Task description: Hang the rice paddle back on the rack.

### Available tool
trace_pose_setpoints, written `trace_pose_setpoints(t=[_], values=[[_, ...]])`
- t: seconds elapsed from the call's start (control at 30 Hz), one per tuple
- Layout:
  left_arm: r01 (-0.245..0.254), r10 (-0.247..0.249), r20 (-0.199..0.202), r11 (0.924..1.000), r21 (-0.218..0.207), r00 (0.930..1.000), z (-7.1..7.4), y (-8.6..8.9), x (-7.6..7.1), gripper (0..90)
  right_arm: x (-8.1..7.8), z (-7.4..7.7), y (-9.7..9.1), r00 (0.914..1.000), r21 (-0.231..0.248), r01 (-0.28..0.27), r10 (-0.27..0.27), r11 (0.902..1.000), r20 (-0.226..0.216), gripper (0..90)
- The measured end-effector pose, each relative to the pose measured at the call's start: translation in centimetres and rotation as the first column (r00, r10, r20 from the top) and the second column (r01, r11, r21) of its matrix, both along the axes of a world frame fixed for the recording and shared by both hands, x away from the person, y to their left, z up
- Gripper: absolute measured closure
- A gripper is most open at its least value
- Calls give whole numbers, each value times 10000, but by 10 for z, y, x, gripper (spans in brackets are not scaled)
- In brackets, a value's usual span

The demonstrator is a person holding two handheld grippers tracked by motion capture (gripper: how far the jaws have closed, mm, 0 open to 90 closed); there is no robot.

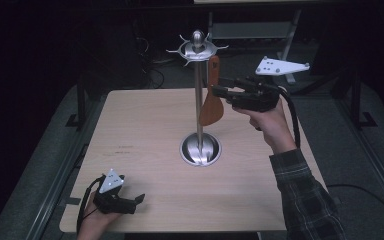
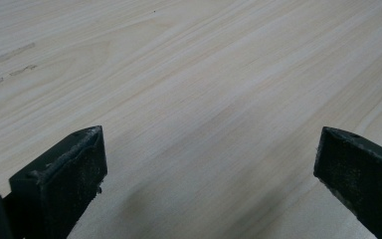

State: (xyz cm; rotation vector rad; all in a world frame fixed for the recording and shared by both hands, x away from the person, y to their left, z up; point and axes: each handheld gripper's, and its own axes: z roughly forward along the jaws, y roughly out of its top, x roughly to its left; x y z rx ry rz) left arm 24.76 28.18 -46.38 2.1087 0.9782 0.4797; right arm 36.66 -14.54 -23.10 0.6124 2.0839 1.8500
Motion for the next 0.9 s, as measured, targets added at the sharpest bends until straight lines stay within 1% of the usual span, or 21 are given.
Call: trace_pose_setpoints(t=[0.13,0.2,0.3,0.5,0.53,0.7,0.77,0.83,0.9], values=[[-12,12,-39,10000,-16,10000,0,0,0,0,-2,-1,-2,10000,-33,-5,5,10000,-52,549],[-51,50,-49,9999,-131,10000,0,-1,0,0,-2,-2,-3,9999,-59,1,-2,10000,-103,531],[-46,45,-57,9999,-101,10000,-1,-1,0,0,-5,-5,-4,9999,-115,16,-18,9999,-140,499],[-36,35,-58,10000,-90,10000,-2,-1,1,0,-11,-16,-8,9997,-376,3,-12,9993,-250,446],[-6,6,-87,10000,-1,10000,-2,-1,1,0,-12,-17,-8,9996,-382,-6,-5,9993,-288,442],[-15,15,-54,10000,-37,10000,-2,-1,2,0,-15,-27,-13,9991,-448,71,-89,9990,-408,424],[-62,61,-17,9999,-142,10000,-3,-2,2,0,-16,-32,-16,9986,-494,118,-143,9987,-505,417],[-63,63,-32,9999,-152,10000,-3,-2,1,0,-17,-36,-18,9983,-553,137,-168,9984,-556,413],[9,-10,-63,10000,-73,10000,-3,-2,1,0,-19,-41,-21,9979,-604,184,-220,9980,-604,408]])
